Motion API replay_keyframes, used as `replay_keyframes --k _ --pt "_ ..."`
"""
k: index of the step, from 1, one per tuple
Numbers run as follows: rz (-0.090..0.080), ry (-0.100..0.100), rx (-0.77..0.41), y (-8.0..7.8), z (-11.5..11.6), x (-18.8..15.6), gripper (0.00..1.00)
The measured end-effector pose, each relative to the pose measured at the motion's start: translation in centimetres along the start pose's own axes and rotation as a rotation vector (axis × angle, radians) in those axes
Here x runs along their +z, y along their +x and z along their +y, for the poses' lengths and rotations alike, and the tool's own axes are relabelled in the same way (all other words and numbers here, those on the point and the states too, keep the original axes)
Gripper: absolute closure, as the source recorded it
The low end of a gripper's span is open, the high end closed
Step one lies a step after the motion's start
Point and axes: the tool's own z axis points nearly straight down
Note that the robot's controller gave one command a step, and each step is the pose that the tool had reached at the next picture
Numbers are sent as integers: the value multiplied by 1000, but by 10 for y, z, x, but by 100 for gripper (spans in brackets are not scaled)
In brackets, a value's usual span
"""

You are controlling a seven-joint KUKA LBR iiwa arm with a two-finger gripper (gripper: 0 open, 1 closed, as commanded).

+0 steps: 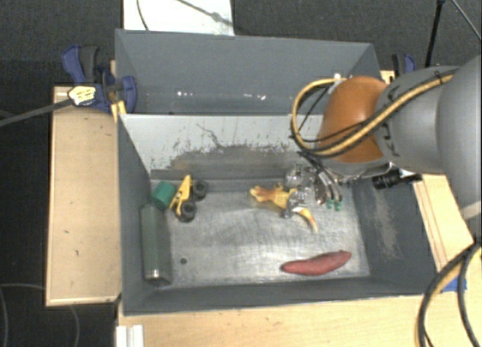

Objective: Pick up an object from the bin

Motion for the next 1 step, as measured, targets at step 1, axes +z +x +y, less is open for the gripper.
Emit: replay_keyframes --k 1 --pt "0 0 -1 0 0 0 100"
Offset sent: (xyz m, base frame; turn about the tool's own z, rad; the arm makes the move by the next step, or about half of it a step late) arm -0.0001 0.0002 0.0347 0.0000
